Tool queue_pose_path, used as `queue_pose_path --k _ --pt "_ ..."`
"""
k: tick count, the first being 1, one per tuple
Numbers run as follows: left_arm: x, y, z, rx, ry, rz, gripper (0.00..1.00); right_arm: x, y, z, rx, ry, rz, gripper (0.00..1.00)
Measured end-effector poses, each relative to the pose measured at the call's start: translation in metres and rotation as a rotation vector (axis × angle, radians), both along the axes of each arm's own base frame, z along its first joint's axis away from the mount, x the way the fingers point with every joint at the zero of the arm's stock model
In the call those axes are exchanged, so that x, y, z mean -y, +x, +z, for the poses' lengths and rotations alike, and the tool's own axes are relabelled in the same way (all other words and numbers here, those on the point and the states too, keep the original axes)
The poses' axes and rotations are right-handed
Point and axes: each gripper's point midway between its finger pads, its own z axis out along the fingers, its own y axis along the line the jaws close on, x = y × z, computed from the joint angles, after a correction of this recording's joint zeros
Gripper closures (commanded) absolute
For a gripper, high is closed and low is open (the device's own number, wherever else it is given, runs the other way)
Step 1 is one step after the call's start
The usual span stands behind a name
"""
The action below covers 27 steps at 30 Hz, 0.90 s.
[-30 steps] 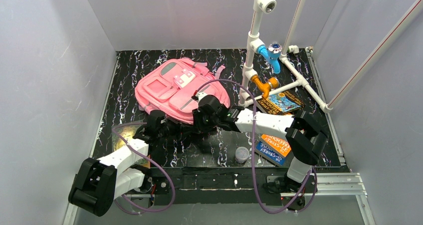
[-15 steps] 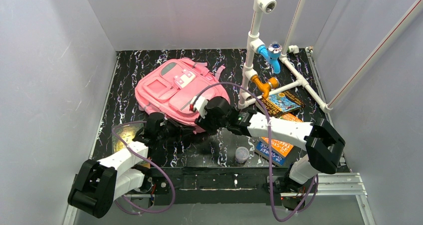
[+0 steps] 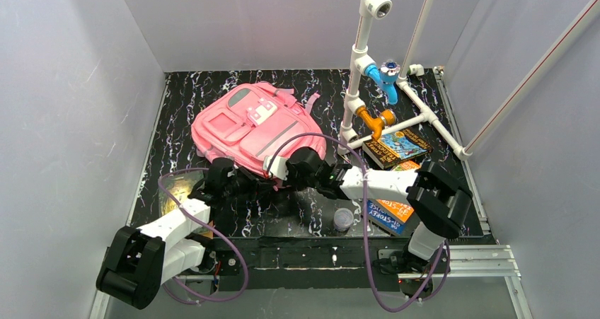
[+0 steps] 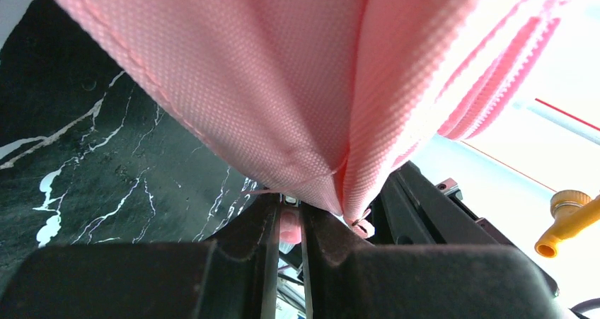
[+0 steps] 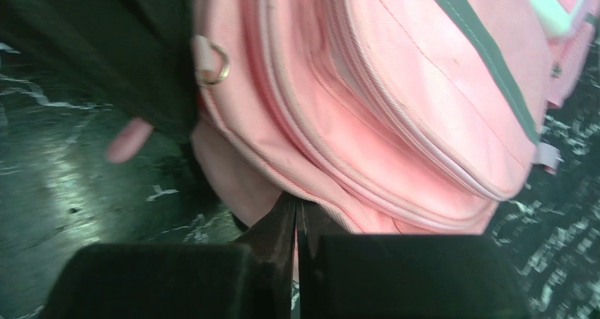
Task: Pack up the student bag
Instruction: Unzip the student bag at the center of the board.
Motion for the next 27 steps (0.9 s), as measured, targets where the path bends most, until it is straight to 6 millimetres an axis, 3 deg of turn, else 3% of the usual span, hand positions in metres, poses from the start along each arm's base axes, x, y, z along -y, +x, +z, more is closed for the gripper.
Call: queue_pose_path --k 6,12,14,17,19,20,22,25,27 --pt "-0.012 0.002 -0.002 -0.013 0.049 0.024 1.0 0.012 0.017 -0.001 0.055 0.02 -0.103 0.99" --pt "-0.061 0.013 0.009 0.01 0.202 0.123 1.0 0.045 0.036 -0.012 0.049 0.039 -0.229 0.99" --pt "-0.077 0.017 0.015 0.016 0.257 0.143 1.0 0.046 0.039 -0.009 0.055 0.055 -0.241 0.99" --pt "-0.091 0.02 0.016 -0.002 0.309 0.137 1.0 0.05 0.041 -0.001 0.066 0.086 -0.257 0.99" --pt "-0.09 0.02 0.009 -0.033 0.296 0.112 1.0 0.055 0.041 -0.002 0.061 0.08 -0.256 0.99" --pt "-0.087 0.019 0.003 -0.06 0.279 0.096 1.0 0.055 0.039 -0.004 0.052 0.074 -0.24 0.95" --pt "-0.079 0.014 -0.008 -0.109 0.238 0.054 1.0 0.052 0.033 -0.006 0.027 0.076 -0.198 0.62" --pt "-0.071 0.009 -0.012 -0.125 0.191 0.01 1.0 0.039 0.02 0.003 -0.016 0.127 -0.123 0.35" --pt "-0.066 0.009 -0.006 -0.098 0.172 -0.012 0.86 0.029 0.011 0.014 -0.054 0.184 -0.085 0.13"
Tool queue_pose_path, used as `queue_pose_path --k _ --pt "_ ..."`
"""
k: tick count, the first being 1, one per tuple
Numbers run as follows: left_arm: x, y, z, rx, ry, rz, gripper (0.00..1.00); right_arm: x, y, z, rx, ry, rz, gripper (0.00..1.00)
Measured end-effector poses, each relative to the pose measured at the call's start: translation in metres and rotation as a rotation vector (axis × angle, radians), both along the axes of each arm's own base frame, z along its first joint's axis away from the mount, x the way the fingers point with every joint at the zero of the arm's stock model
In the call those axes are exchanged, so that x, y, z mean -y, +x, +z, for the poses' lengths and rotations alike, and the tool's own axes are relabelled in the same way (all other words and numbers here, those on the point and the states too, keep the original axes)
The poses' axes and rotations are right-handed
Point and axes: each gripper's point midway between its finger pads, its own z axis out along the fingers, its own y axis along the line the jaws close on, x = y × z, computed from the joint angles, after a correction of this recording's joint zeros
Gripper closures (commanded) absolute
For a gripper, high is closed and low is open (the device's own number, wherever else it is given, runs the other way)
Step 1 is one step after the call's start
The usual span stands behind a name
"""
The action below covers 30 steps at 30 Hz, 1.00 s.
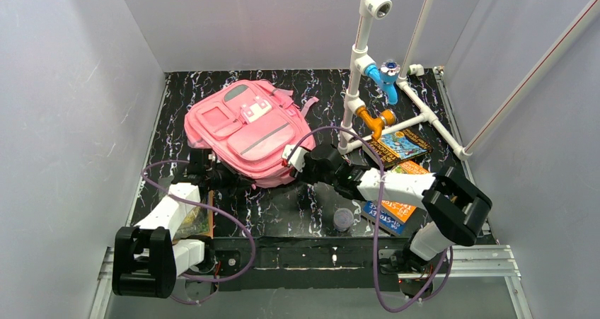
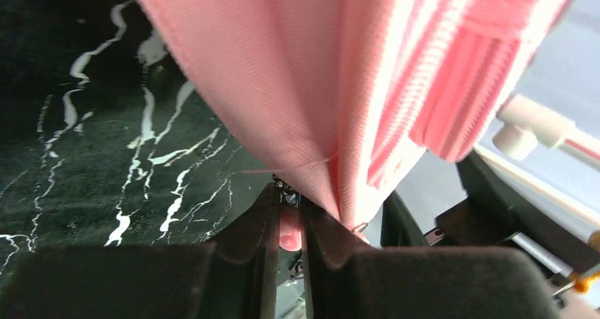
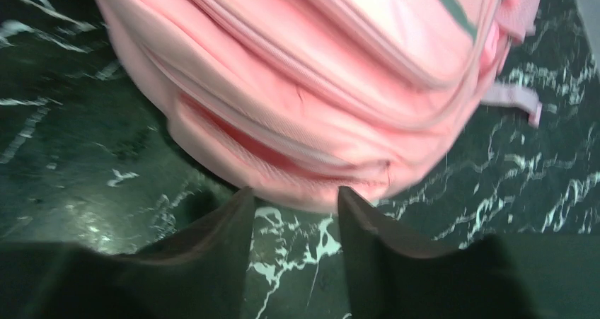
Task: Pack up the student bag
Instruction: Unzip the student bag at the center of the board.
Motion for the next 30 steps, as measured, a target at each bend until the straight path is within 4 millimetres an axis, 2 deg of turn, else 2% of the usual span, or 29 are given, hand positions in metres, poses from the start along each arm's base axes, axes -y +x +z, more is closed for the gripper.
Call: queue_pose_path --k 1,3,6,9,11,14,17,22,30 --pt "0.002 0.0 0.003 0.019 -0.005 -0.011 0.75 -0.007 -0.004 0.006 -0.032 0.038 0.004 0.03" --pt "0.005 -0.001 0.01 0.068 -0.002 -0.039 0.58 -0.02 -0.009 0.02 -0.105 0.125 -0.008 0.02" --pt "0.009 -0.009 0.013 0.103 0.027 -0.097 0.44 -0.034 -0.016 0.034 -0.233 0.251 -0.056 0.01" --pt "0.012 -0.025 0.011 0.126 0.096 -0.167 0.36 -0.036 -0.02 0.034 -0.386 0.335 -0.177 0.02" --pt "0.012 -0.036 0.011 0.157 0.154 -0.207 0.34 -0.033 -0.021 0.029 -0.469 0.349 -0.263 0.02" --pt "0.009 -0.049 0.016 0.24 0.251 -0.256 0.38 -0.029 -0.024 0.022 -0.565 0.352 -0.356 0.02" --pt "0.002 -0.053 0.023 0.345 0.359 -0.28 0.39 -0.023 -0.027 0.013 -0.627 0.347 -0.44 0.04" --pt "-0.008 -0.039 0.022 0.506 0.568 -0.33 0.38 -0.02 -0.029 0.008 -0.662 0.353 -0.486 0.07" --pt "-0.001 -0.017 -0.015 0.569 0.76 -0.461 0.42 -0.024 -0.03 -0.004 -0.717 0.357 -0.513 0.12"
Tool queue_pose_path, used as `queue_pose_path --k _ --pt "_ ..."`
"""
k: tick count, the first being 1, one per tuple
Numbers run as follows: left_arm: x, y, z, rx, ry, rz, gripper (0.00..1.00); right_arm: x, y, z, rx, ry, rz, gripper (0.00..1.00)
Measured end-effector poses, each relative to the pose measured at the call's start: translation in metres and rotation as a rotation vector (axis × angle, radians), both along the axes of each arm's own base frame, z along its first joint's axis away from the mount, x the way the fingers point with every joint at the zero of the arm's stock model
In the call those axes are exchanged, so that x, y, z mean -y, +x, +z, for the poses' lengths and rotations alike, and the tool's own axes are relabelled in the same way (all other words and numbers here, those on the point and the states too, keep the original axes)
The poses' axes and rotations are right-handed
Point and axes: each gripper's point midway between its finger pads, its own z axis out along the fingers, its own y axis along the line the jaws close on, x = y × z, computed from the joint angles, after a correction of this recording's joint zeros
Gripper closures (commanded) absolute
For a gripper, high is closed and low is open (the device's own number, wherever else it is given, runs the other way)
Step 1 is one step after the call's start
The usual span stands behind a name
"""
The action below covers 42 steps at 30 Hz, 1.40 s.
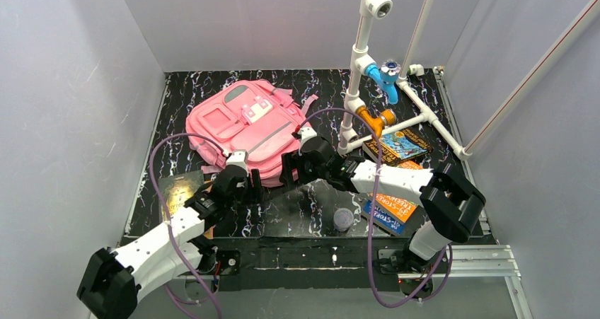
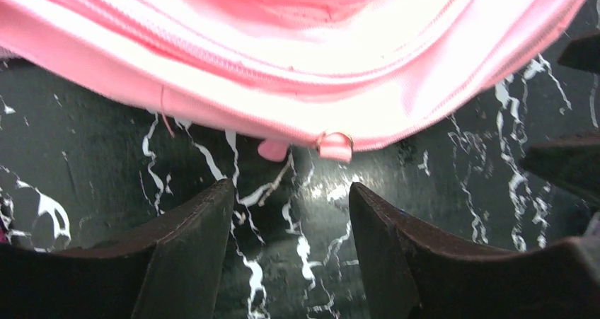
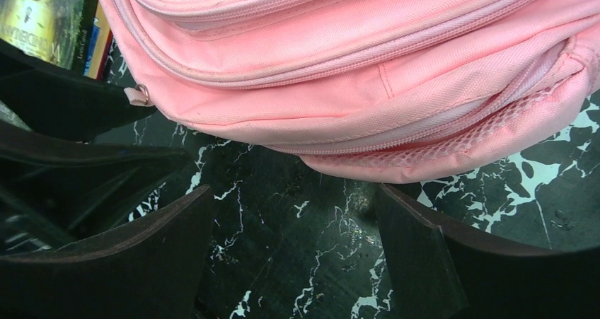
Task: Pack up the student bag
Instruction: Unzip the student bag at the center of the board.
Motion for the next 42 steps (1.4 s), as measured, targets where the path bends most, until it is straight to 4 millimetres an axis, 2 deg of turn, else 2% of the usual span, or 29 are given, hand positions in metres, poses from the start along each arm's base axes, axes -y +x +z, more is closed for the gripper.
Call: queue_pose_path --k 5,7,14,17,22,26,32,33,34,38,41,42 --pt "0.001 0.018 -0.006 0.053 0.052 0.001 0.43 -0.001 -0.002 -0.002 -0.027 0.022 -0.018 0.12" --pt "0.002 0.023 -0.012 0.043 0.083 -0.005 0.47 -0.001 -0.002 -0.001 -0.034 0.028 -0.025 0.12" --pt "0.006 0.027 -0.028 0.002 0.131 -0.029 0.9 0.001 -0.004 -0.006 -0.06 0.03 -0.044 0.15" --pt "0.005 0.027 -0.027 0.009 0.137 -0.029 0.98 0.001 -0.004 -0.007 -0.054 0.024 -0.036 0.14" --pt "0.006 0.028 -0.013 0.026 0.123 -0.03 1.0 0.006 -0.002 -0.012 -0.025 -0.021 -0.014 0.05" --pt "0.009 0.024 -0.002 0.026 0.086 -0.034 1.0 0.009 0.004 -0.013 -0.021 -0.021 -0.066 0.05" --pt "0.016 0.013 0.003 -0.006 0.006 -0.034 1.0 0.008 0.007 -0.024 -0.076 0.025 -0.171 0.08" --pt "0.016 0.012 0.004 -0.009 -0.005 -0.031 1.0 0.007 0.01 -0.027 -0.08 0.032 -0.193 0.12" --pt "0.016 0.01 0.003 -0.014 -0.013 -0.027 1.0 0.007 0.012 -0.029 -0.082 0.035 -0.209 0.19" --pt "0.012 0.004 0.001 -0.037 -0.024 0.009 1.0 0.007 0.022 -0.04 -0.079 0.037 -0.278 0.68" --pt "0.003 0.003 0.0 -0.063 -0.01 0.08 1.0 0.002 0.026 -0.041 -0.07 0.059 -0.3 0.95" --pt "0.001 0.005 0.002 -0.067 -0.002 0.103 1.0 0.001 0.026 -0.04 -0.06 0.061 -0.302 0.99"
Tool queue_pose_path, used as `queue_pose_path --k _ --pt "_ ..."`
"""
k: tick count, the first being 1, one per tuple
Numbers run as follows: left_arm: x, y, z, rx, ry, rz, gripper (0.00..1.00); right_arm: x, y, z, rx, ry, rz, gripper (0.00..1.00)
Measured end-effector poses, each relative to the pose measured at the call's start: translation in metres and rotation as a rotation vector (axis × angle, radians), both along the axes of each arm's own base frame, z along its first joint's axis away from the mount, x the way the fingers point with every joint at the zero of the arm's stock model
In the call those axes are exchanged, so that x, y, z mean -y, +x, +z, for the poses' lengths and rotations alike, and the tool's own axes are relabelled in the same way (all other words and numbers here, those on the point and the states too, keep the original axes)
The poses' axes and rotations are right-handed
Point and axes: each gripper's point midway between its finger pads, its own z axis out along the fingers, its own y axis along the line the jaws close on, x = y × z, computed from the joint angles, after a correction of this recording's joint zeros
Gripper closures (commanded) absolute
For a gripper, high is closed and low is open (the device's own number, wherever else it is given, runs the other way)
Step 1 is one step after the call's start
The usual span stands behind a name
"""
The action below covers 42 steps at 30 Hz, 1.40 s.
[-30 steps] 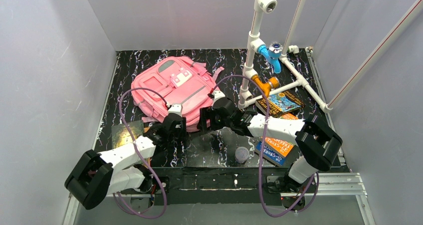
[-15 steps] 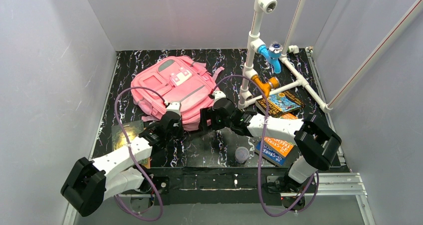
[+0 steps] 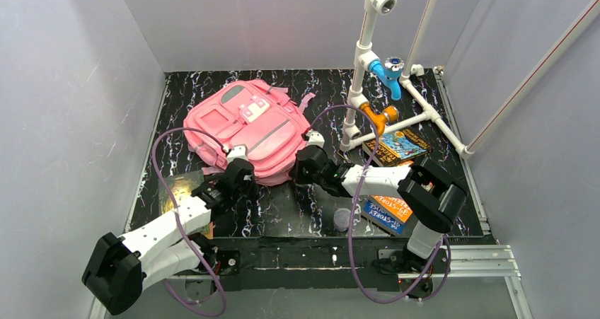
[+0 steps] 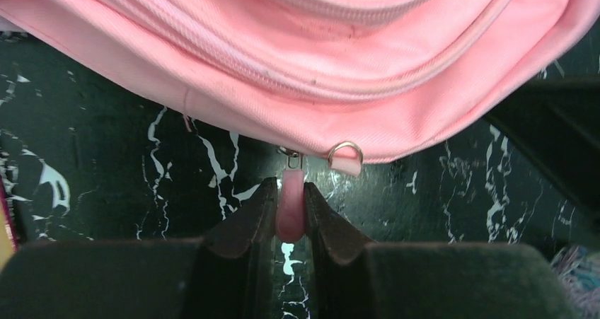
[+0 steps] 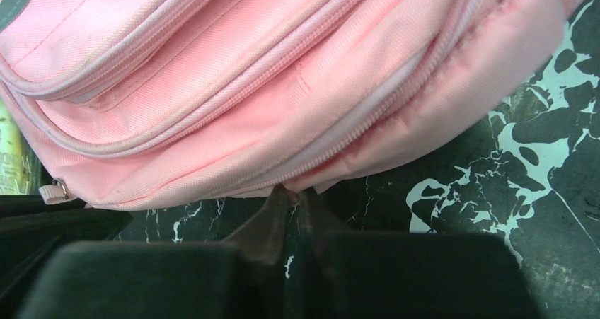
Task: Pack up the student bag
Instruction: Unzip the student bag at the center of the board.
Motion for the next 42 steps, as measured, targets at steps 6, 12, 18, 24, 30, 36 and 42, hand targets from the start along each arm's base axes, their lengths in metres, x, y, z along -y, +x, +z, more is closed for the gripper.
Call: queue_pose_path --k 6,12,18,24,30,36,42 --pt "-0.021 0.018 0.02 -0.02 0.053 0.149 1.0 0.009 0.013 0.0 0.068 -0.05 -0.042 0.99" --pt "-0.085 0.029 0.014 -0.129 0.055 0.415 1.0 0.016 0.02 0.001 0.106 -0.084 -0.077 0.99" --pt "-0.114 0.047 0.019 -0.196 0.066 0.532 1.0 0.025 0.024 -0.001 0.146 -0.135 -0.084 0.99" --pt "-0.129 0.073 0.008 -0.29 0.103 0.563 1.0 0.026 0.02 0.001 0.197 -0.167 -0.039 0.96" --pt "-0.126 0.085 -0.003 -0.318 0.106 0.485 0.82 0.018 -0.005 -0.003 0.211 -0.235 0.106 0.22" --pt "-0.132 0.091 0.007 -0.287 0.136 0.452 0.28 0.025 -0.043 0.02 0.209 -0.292 0.257 0.03" --pt "-0.123 0.095 0.038 -0.193 0.068 0.425 0.05 0.057 -0.052 0.076 0.267 -0.277 0.242 0.02"
